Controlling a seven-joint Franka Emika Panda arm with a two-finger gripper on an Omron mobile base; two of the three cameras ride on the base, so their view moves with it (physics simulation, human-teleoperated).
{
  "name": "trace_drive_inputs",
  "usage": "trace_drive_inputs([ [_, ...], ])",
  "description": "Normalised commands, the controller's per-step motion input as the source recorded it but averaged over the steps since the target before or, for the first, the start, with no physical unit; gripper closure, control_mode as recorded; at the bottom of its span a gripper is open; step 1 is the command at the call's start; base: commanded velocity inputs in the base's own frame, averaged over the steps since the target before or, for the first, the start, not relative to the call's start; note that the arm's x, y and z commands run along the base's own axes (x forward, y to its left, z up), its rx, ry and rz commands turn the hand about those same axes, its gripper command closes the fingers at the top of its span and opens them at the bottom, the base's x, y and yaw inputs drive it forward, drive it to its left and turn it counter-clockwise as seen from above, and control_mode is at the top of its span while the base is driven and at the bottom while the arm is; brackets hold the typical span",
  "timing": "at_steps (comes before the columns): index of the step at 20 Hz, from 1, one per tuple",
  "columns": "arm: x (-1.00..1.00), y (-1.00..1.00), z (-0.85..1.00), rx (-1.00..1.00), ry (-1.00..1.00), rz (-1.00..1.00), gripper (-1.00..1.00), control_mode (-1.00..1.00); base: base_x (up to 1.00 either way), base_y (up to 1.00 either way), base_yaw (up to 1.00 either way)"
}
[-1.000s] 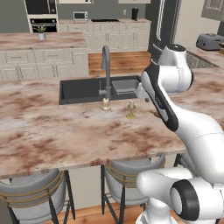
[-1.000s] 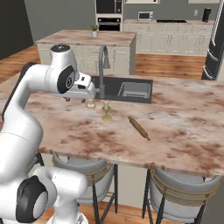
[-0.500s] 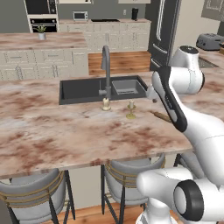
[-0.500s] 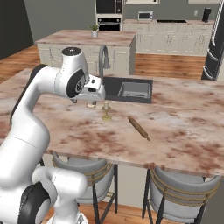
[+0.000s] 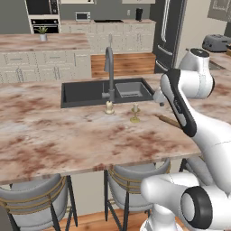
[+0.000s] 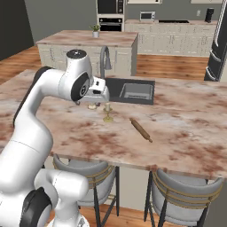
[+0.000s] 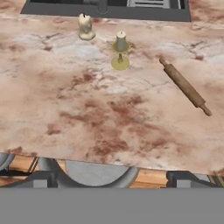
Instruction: Pick the candle and candle from the dining table and place them in the open cabinet. Close the cabinet after placing the objects.
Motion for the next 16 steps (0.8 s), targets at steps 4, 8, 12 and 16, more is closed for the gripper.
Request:
trace_drive_inputs([
  [4, 0.00, -0.06, -0.23, 0.00, -0.13, 0.10, -1.00, -1.00, 0.00, 0.00, 0.00],
  [8, -0.01, -0.01, -0.25, 0.00, -0.16, 0.10, -1.00, -1.00, 0.00, 0.00, 0.00],
  [12, 0.00, -0.04, -0.25, 0.00, -0.13, 0.12, -1.00, -1.00, 0.00, 0.00, 0.00],
  [16, 0.00, -0.09, -0.20, 0.00, -0.08, 0.14, -1.00, -1.00, 0.00, 0.00, 0.00],
])
